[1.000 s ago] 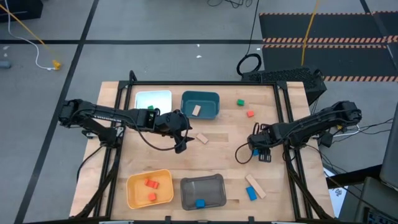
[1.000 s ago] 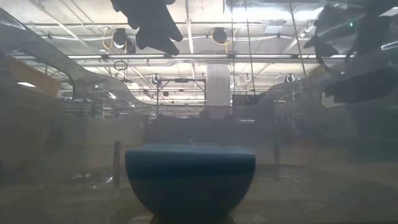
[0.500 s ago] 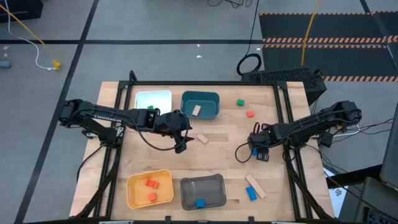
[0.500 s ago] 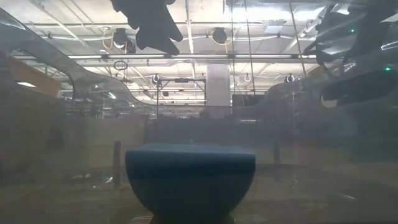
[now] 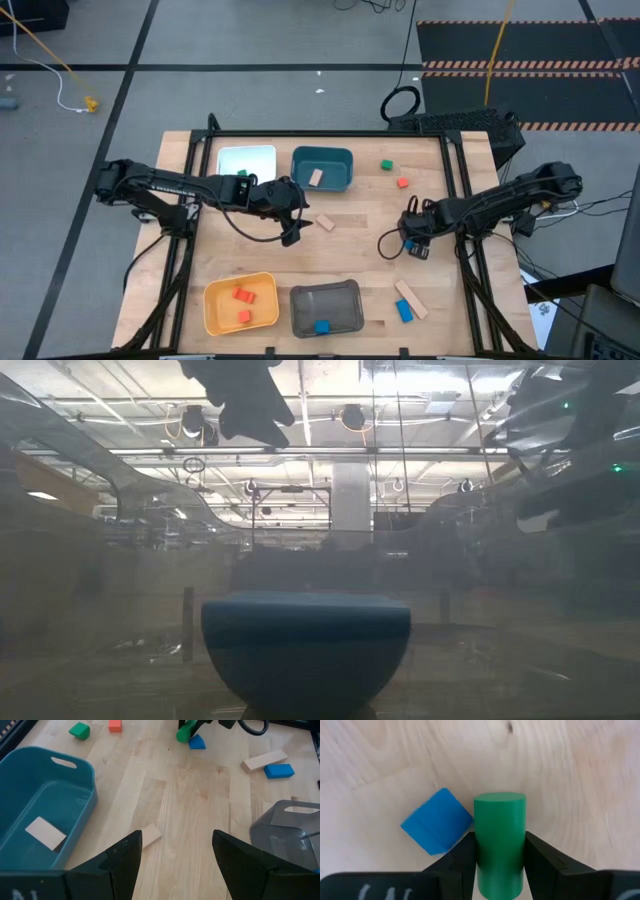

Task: Sort & place blocks by color
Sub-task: Put the bottom green block into the white bin

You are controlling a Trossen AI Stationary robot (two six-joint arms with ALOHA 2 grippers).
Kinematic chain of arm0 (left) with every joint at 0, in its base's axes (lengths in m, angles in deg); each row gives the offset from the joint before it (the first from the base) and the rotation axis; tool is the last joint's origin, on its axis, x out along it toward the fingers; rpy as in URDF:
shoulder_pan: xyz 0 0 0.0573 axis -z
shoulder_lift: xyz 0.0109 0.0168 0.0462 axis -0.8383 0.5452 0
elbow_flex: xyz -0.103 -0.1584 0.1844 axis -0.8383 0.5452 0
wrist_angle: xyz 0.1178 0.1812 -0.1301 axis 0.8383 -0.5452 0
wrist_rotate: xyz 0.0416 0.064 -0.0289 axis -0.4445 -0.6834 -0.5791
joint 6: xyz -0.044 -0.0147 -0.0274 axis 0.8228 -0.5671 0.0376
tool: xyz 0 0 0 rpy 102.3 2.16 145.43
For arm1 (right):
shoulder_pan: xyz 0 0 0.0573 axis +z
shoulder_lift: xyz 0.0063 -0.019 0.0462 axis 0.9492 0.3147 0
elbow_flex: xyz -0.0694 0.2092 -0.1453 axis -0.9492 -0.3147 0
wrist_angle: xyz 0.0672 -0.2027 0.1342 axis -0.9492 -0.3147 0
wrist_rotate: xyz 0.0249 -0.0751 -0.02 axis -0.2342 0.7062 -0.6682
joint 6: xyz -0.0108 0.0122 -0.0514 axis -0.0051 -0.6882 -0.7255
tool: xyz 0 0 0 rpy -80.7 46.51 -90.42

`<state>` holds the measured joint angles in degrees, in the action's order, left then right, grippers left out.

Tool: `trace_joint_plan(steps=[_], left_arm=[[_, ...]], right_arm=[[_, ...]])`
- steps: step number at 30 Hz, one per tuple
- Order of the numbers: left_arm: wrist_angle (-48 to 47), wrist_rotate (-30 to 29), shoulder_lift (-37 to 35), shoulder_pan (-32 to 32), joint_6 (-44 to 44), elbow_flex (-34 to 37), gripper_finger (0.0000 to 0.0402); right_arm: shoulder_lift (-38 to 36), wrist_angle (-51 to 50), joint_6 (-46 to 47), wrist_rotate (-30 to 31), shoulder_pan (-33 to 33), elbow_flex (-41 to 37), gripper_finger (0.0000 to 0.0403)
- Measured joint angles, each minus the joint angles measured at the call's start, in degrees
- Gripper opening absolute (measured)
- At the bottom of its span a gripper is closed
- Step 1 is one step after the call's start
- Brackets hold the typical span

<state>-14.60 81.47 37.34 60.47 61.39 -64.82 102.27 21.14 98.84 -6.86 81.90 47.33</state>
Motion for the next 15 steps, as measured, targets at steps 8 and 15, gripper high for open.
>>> trace_joint_plan(steps=[8,15], left_arm=[[2.6,0.0,0.7,0.0,-1.3,0.0,0.0244],[10.7,-0.1,3.7,0.4,-5.0,0.0,0.0244]], right_arm=[[-4.4,9.4,1.4,5.8,0.0,0.0,0.0114],[-9.0,32.5,-3.9,12.9,0.0,0.0,0.0114]])
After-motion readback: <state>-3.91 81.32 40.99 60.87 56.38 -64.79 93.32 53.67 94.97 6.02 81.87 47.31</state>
